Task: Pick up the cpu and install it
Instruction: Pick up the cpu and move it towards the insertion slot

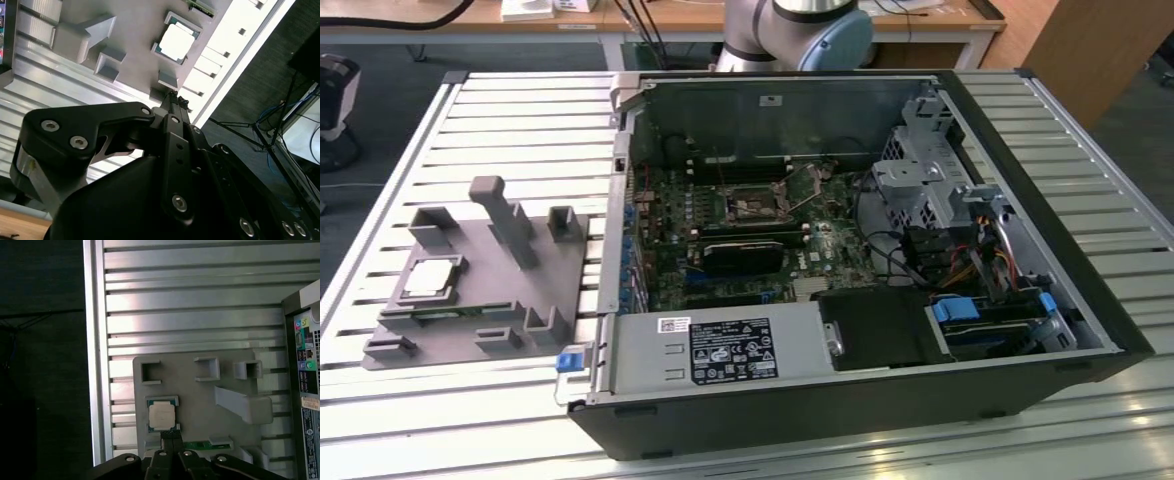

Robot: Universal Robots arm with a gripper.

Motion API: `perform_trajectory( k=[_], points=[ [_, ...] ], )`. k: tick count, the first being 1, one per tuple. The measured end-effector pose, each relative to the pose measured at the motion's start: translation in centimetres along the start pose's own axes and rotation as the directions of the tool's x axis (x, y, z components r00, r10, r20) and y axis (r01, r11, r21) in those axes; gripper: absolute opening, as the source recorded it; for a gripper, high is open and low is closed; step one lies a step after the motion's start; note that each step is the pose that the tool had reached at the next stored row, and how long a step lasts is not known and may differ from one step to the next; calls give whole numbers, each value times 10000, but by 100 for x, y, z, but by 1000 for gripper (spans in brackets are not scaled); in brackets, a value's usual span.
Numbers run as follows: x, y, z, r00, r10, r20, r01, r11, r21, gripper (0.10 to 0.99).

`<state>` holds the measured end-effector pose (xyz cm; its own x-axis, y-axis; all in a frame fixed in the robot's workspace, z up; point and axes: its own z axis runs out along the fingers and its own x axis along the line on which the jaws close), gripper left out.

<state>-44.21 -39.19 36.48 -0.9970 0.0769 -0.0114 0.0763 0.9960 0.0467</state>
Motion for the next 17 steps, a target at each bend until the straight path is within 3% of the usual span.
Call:
perform_trajectory(
  k=[5,7,8,10,11,12,17],
  points=[
    [-1,-10,49,10000,-8,-6,8,10000,-11,114],
    [0,-15,84,10000,-57,-13,57,10000,-13,231],
    [1,-17,102,9999,-102,-15,102,9999,-14,231],
    [0,-22,138,9997,-237,-28,237,9997,-15,349],
    [1,-24,156,9995,-327,-37,327,9995,-16,349],
    [0,-26,175,9991,-432,-49,432,9991,-17,467],
    [1,-34,264,9977,-675,-74,675,9977,-19,580]
  ],
)
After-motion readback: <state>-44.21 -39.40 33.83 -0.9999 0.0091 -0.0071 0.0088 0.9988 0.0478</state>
